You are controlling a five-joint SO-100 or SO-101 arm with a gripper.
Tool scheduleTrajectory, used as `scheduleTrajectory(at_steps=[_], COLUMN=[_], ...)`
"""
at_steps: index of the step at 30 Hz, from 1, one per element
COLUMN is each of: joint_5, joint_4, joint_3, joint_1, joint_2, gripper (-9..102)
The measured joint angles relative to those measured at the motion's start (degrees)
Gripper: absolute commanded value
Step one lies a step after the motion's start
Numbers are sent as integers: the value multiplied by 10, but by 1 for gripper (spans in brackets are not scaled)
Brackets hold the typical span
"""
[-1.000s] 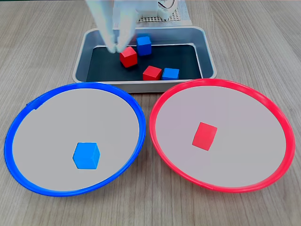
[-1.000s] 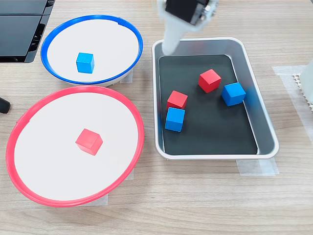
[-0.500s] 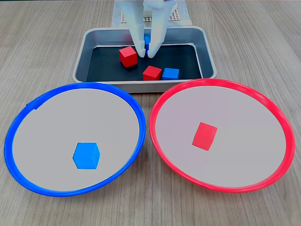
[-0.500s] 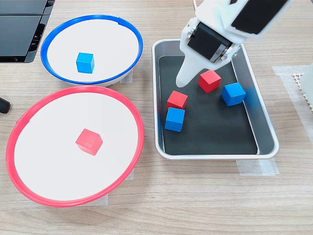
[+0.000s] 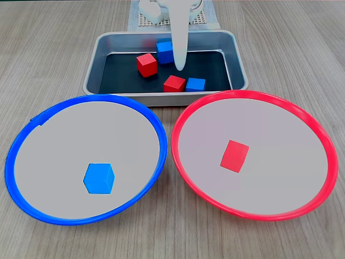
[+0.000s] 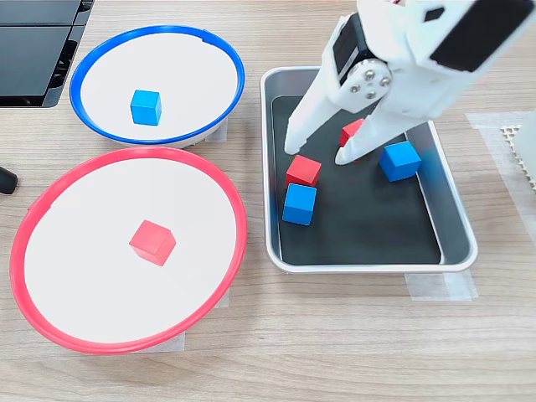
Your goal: Move six blocks tray to matching dishes
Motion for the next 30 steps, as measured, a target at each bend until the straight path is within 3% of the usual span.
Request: scheduleTrajectory(at_steps=[7,19,23,28,30], joint_5=[76,77,72,40,25], joint_4=[32,18,0,-4,-2], joint_3=[-33,-67,-77,-79,-81], joint_1=[15,35,35,35,27], joint_2=[-63,-136,-163,-186,-188], gripper=[24,22,17,0,0])
